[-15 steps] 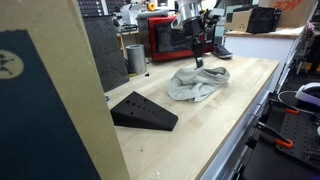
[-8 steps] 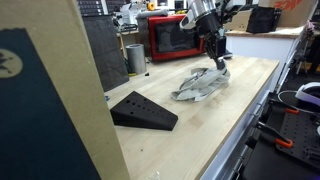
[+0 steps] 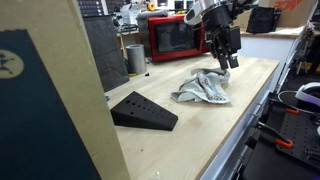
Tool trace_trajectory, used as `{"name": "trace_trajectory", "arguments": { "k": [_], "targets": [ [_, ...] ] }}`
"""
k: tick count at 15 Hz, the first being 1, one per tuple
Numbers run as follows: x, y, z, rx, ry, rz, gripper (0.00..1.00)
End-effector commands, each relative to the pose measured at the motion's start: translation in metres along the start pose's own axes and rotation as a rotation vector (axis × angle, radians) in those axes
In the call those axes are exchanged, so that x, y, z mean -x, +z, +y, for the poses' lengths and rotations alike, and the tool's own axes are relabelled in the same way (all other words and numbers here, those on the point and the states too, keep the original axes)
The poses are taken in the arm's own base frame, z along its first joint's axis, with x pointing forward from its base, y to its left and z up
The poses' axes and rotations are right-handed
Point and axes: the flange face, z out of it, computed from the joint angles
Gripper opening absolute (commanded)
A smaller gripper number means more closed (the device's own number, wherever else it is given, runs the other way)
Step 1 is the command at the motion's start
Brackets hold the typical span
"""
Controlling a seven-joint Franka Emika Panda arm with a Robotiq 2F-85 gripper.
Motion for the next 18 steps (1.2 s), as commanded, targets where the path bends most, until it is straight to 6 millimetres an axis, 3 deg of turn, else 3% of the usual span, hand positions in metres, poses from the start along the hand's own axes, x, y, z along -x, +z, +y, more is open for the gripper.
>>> {"name": "trace_trajectory", "arguments": {
  "k": [1, 3, 5, 9, 15, 18],
  "targets": [
    [0.005, -0.033, 0.034, 0.001, 0.074, 0.088, 0.88],
    [0.002, -0.05, 0.068, 0.02, 0.134, 0.123, 1.0],
    [-0.005, -0.06, 0.102, 0.045, 0.187, 0.171, 1.0],
    [-0.033, -0.048, 0.161, 0.082, 0.351, 0.175, 1.0],
    [-0.074, -0.012, 0.215, 0.109, 0.598, 0.089, 1.0],
    [-0.089, -0.017, 0.229, 0.103, 0.714, 0.109, 1.0]
  ]
}}
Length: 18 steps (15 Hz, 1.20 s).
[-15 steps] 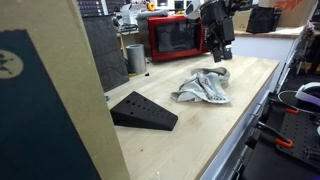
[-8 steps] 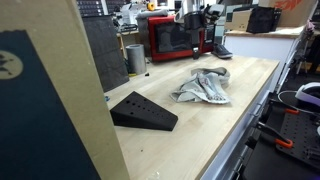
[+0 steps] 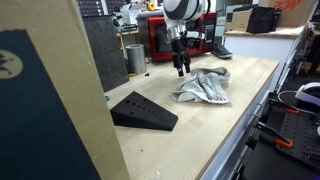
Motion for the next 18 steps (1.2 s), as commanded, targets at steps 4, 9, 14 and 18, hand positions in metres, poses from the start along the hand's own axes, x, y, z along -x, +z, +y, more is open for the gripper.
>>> {"name": "trace_trajectory", "arguments": {
  "k": [4, 9, 14, 18],
  "targets": [
    [-0.035, -0.021, 0.01, 0.032, 0.184, -0.013, 1.0],
    [-0.022, -0.034, 0.045, 0.106, 0.141, -0.135, 1.0],
    [-0.014, -0.017, 0.049, 0.109, 0.079, -0.208, 1.0],
    [-0.014, -0.004, 0.033, 0.096, 0.047, -0.25, 0.75]
  ]
}}
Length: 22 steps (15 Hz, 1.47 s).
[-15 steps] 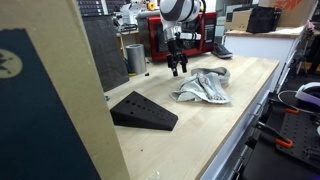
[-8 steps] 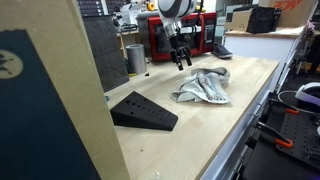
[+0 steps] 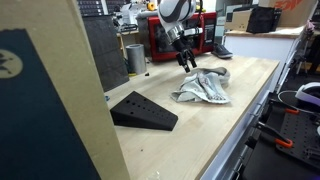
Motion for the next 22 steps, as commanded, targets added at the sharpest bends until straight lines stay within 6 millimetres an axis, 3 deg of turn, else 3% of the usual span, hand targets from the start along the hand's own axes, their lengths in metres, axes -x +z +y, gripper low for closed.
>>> {"name": "trace_trajectory", "arguments": {
  "k": [1, 10, 11, 17, 22],
  "targets": [
    [0.001, 0.001, -0.01, 0.006, -0.024, -0.042, 0.74],
    [0.001, 0.0, 0.004, 0.014, 0.015, -0.117, 0.05],
    [0.003, -0.001, 0.003, 0.01, 0.003, -0.116, 0.01],
    [0.029, -0.024, -0.027, -0.006, -0.132, -0.028, 0.0],
    [0.077, -0.053, -0.068, 0.005, -0.312, 0.087, 0.0]
  ]
}}
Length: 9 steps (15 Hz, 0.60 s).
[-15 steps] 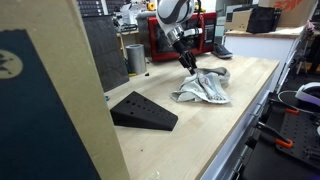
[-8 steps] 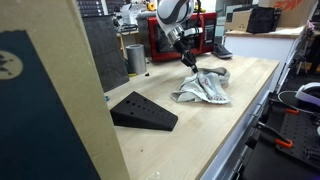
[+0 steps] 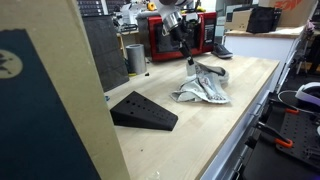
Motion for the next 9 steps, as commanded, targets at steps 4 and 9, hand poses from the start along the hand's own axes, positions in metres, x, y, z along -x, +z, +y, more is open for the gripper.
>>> {"name": "trace_trajectory", "arguments": {
  "k": [4, 9],
  "targets": [
    [0.091, -0.013, -0.061, 0.051, -0.284, 0.108, 0.0],
    [0.149, 0.015, -0.115, 0.029, -0.481, 0.115, 0.0]
  ]
}}
